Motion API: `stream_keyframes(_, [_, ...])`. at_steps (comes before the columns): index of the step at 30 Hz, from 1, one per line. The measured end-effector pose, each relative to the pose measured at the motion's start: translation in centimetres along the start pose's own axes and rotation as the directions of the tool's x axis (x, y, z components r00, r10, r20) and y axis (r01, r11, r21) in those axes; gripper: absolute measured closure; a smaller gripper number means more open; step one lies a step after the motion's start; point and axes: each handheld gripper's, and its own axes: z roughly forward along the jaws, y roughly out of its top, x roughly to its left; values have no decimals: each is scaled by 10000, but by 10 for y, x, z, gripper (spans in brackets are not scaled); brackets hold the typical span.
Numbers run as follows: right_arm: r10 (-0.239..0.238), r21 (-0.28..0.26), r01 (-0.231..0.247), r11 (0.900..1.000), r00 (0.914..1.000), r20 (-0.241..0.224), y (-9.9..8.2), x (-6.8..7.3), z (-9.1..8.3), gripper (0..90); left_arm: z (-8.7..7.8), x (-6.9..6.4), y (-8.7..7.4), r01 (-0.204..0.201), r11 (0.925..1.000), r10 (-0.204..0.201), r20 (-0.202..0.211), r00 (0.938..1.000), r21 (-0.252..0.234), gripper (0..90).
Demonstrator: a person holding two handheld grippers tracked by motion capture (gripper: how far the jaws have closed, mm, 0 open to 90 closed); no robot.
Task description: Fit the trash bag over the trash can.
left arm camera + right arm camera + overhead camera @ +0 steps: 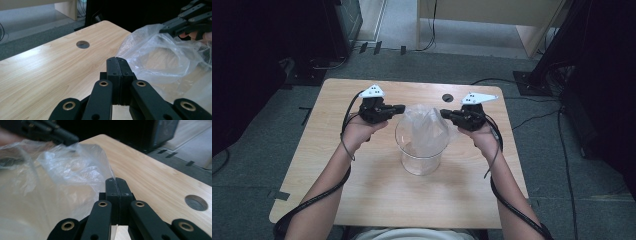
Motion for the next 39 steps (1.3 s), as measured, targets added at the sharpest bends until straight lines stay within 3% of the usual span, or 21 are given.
stream_keyframes(4, [96, -167, -86, 9998, 9980, 627, -4, -5, 5, 887, 6, 4, -4, 143, 9997, -141, -133, 9998, 174, 899])
stream_keyframes(9, [116, 287, -134, 9995, 9981, 613, -13, -9, 11, 889, 8, 12, -13, 593, 9977, -591, -68, 9982, 322, 900])
stream_keyframes(18, [101, 742, -133, 9972, 9990, 434, -20, -10, 15, 900, 14, 16, -24, 852, 9938, -875, 296, 9957, 719, 900])
stream_keyframes(22, [-247, 1330, 184, 9910, 9986, 462, -26, -10, 19, 898, 17, 18, -29, 1015, 9909, -1059, 466, 9933, 881, 897])
stream_keyframes(28, [36, 751, -79, 9971, 9984, 568, -22, -15, 9, 710, 5, 21, -21, 1060, 9938, -1076, 518, 9928, 331, 775])
stream_keyframes(31, [145, 425, -166, 9990, 9986, 503, -19, -18, 0, 618, -2, 21, -16, 883, 9958, -893, 460, 9949, 245, 719])
stream_keyframes(34, [-139, 297, 124, 9995, 9985, 520, -17, -20, -7, 547, -8, 19, -9, 601, 9981, -606, 310, 9977, 154, 662])
stream_keyframes(36, [-360, 215, 350, 9992, 9980, 513, -15, -20, -11, 565, -13, 18, -5, 453, 9990, -454, 269, 9986, 24, 616])
stream_keyframes(39, [-250, -80, 254, 9996, 9984, 501, -13, -20, -18, 567, -20, 15, 1, 337, 9994, -334, 268, 9991, -113, 587])
